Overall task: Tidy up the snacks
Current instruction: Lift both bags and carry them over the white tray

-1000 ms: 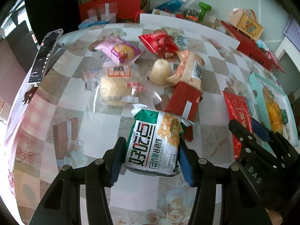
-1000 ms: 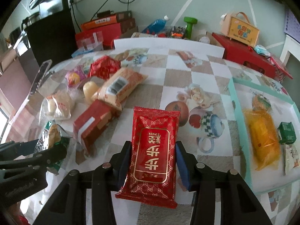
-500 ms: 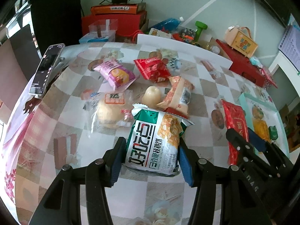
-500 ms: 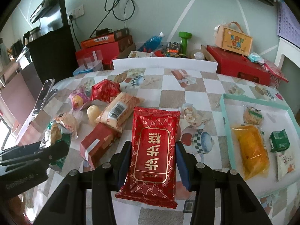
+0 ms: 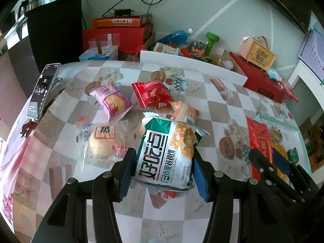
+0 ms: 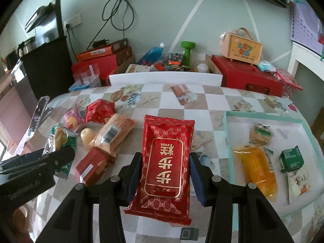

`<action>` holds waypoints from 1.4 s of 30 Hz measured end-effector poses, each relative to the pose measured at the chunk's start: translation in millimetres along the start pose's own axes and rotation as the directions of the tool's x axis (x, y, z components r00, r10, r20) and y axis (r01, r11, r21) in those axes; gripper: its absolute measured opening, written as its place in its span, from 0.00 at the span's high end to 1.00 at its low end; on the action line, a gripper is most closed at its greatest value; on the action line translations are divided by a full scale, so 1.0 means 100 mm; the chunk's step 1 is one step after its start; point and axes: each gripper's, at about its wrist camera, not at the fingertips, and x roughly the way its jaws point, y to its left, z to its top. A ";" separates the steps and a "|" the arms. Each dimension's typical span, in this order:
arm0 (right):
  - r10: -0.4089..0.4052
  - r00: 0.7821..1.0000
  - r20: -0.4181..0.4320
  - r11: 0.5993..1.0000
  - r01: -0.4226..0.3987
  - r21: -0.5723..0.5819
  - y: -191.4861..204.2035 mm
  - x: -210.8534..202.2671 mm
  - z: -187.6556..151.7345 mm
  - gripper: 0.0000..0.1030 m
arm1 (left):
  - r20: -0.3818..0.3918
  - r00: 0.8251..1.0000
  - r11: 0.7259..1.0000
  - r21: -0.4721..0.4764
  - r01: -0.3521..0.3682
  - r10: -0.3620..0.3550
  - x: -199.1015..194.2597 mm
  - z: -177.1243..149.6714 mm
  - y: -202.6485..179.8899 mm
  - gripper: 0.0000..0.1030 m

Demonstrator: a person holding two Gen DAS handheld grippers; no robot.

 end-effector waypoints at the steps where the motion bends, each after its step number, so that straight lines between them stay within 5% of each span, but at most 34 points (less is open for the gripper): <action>1: 0.000 1.000 0.003 1.000 0.000 0.009 -0.03 0.00 0.02 0.53 | 0.000 1.000 1.000 -0.004 0.001 -0.001 0.02 0.02 -0.01 0.46; 21: -0.131 0.989 0.070 0.968 0.112 0.226 -1.07 -0.21 0.21 0.53 | -0.008 0.998 0.986 0.153 0.070 -0.069 0.17 0.18 -0.79 0.46; 42: -0.321 0.947 0.026 0.837 0.271 0.475 -2.36 -0.40 0.01 0.53 | -0.033 0.983 0.928 0.327 0.180 -0.179 0.24 0.13 -1.93 0.46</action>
